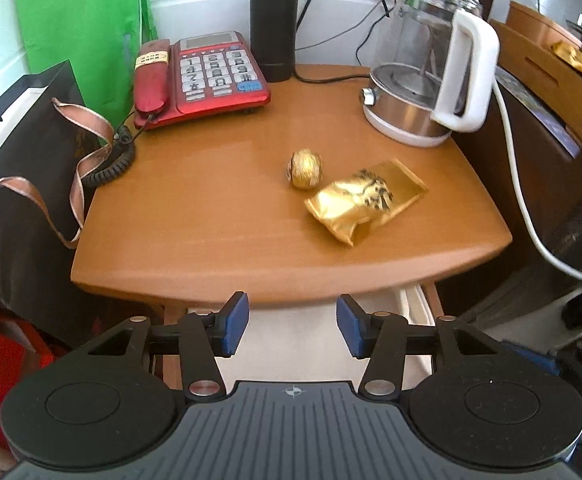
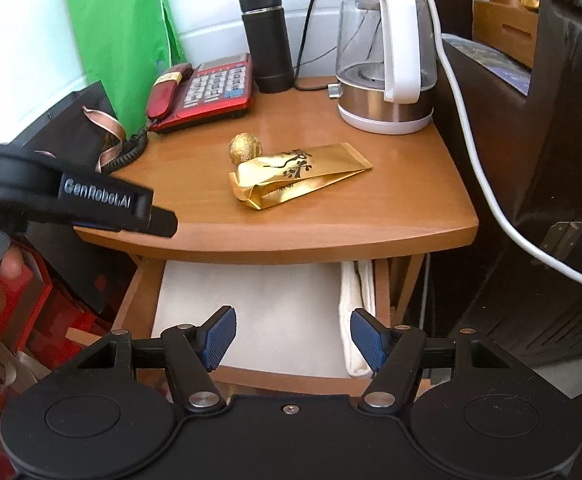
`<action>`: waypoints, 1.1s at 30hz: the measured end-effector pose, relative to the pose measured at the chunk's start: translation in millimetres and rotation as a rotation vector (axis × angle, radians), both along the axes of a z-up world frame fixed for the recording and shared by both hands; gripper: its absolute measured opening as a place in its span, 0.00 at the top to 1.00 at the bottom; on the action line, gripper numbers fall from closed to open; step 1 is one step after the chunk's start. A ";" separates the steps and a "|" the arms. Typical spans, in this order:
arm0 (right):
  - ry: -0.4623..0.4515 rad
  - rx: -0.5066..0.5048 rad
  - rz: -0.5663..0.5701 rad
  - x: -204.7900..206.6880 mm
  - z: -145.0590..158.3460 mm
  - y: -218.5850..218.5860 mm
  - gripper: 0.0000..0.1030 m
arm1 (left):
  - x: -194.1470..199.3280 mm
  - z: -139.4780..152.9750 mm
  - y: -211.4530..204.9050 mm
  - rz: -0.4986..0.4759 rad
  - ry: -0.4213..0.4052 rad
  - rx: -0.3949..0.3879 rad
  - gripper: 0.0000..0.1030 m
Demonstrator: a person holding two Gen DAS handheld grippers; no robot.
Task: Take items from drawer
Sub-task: 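Withdraw both tools back from the nightstand top, then lower both tools toward the front panel of the open drawer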
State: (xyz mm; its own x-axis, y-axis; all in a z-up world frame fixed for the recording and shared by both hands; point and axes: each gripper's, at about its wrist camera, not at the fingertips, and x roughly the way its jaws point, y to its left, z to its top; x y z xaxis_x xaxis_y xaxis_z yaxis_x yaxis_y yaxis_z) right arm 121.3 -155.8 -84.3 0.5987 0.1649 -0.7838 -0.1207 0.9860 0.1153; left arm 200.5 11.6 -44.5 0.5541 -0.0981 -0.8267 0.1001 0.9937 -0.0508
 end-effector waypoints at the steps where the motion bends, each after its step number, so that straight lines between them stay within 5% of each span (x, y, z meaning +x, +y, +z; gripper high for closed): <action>1: 0.000 -0.005 0.001 -1.5 0.3 0.1 0.40 | -3.6 -0.5 0.0 -0.001 0.002 0.001 0.49; 33: 0.044 -0.057 0.031 -52.7 -8.6 12.8 0.39 | -87.9 -20.6 2.7 0.027 0.063 0.078 0.48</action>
State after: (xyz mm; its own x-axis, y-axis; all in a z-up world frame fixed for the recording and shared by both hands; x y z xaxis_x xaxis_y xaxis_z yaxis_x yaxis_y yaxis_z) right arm 68.6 -143.0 -92.8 0.5589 0.1374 -0.8178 -0.1473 0.9869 0.0652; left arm 112.6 14.3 -65.1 0.5021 -0.0179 -0.8646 0.0723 0.9972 0.0213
